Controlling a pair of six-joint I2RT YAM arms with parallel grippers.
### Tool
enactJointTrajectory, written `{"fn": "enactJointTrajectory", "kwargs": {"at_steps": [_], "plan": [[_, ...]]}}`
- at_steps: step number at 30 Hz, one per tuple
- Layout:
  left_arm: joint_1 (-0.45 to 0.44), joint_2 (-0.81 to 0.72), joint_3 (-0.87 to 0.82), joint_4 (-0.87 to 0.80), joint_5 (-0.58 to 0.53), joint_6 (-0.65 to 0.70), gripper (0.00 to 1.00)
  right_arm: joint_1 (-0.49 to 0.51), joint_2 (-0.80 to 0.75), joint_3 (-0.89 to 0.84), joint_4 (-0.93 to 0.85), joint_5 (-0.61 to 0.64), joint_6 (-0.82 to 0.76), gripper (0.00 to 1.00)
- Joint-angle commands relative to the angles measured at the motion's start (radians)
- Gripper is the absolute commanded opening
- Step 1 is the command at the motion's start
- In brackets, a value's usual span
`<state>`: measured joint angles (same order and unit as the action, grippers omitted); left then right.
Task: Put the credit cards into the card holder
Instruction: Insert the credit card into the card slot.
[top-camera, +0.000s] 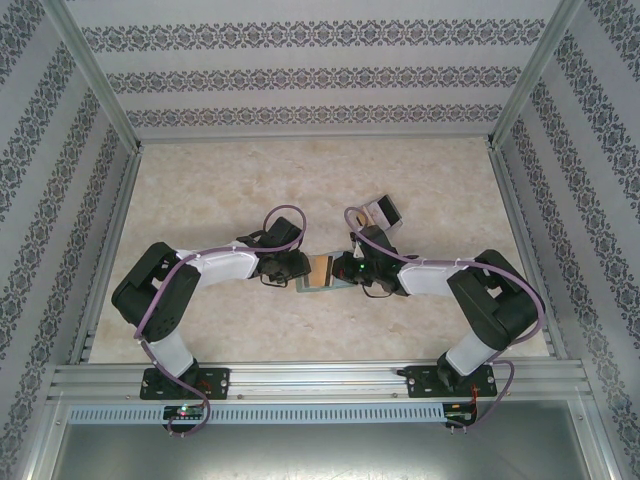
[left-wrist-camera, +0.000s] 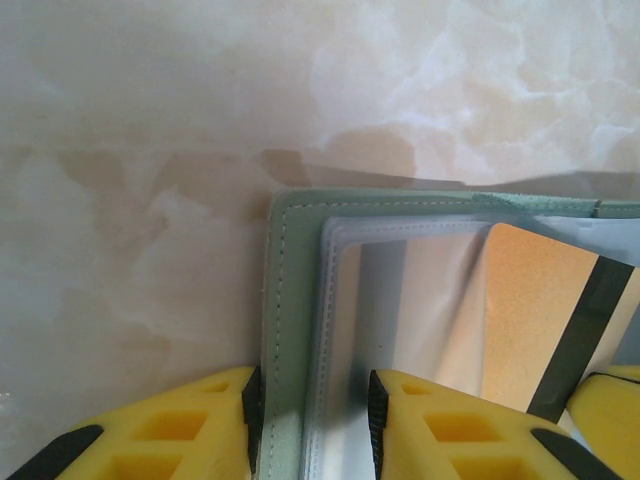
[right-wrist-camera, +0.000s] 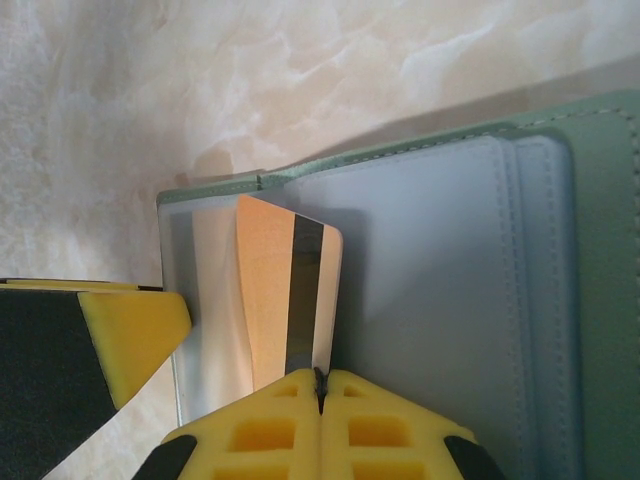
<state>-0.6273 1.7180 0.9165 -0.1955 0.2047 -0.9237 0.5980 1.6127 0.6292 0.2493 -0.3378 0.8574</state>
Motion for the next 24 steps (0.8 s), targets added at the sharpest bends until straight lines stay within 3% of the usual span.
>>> {"fn": "enactJointTrajectory", "kwargs": {"at_steps": [1,11,17,24], "plan": [[-0.011,-0.013,0.003,-0.001,-0.005,0.0,0.35,-0.003,-0.004,0.013,-0.03,-0.03,-0.028,0.0],[-0.011,0.003,0.004,0.002,-0.009,-0.001,0.32,-0.082,-0.005,0.029,-0.112,-0.162,-0.117,0.0],[-0.011,0.015,0.019,0.001,-0.005,0.006,0.32,-0.083,0.075,0.081,-0.107,-0.246,-0.138,0.0],[-0.011,0.018,0.025,-0.009,-0.006,0.011,0.32,-0.077,0.125,0.124,-0.107,-0.258,-0.138,0.0]]}}
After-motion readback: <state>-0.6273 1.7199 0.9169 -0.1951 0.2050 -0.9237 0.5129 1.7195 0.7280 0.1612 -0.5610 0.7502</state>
